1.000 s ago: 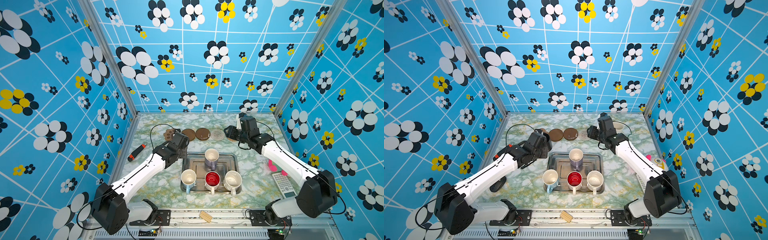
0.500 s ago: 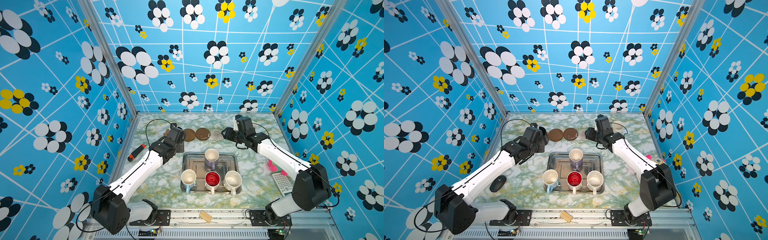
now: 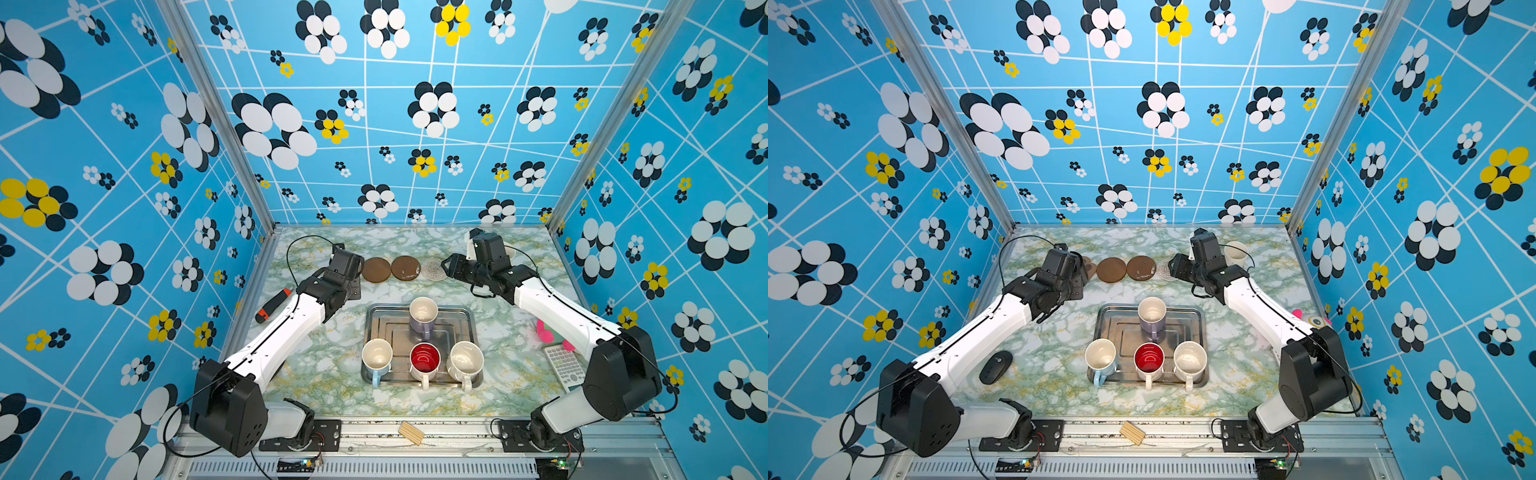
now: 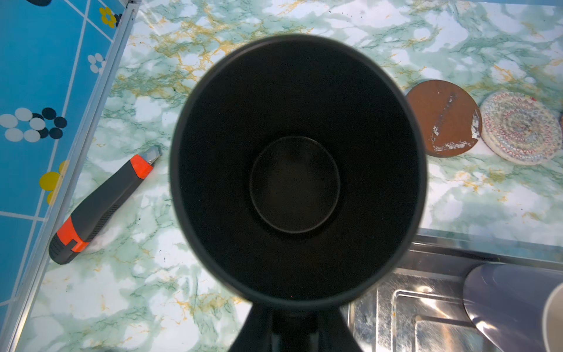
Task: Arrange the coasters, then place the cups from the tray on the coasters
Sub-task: 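Carry the black mug with the left gripper toward the paw-shaped cork coaster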
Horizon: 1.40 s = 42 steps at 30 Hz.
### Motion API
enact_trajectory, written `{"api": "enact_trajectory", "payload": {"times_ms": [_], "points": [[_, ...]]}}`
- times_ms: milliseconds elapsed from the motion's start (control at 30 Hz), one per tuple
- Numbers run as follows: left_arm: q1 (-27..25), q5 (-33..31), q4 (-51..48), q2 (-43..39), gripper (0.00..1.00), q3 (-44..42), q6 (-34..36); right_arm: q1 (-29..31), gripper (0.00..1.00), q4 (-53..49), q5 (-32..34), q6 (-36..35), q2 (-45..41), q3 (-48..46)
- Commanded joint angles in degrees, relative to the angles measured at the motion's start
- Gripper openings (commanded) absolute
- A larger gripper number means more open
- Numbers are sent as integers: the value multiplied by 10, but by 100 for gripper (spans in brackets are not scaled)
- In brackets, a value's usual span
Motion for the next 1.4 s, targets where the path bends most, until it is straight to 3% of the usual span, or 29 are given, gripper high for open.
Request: {"api": "enact_trajectory", "payload": {"times_ms": [0,567,967,1367], "points": [[13,-15,78,11,0,18,13,2,50,9,-1,-6,14,13],[65,23,223,116,0,25,23,2,50,3,-1,-17,45,32],[74,10,259,204,0,69,47,2,51,-6,6,-26,49,37],[94,20,289,241,0,75,57,2,50,-12,12,-29,48,35]]}}
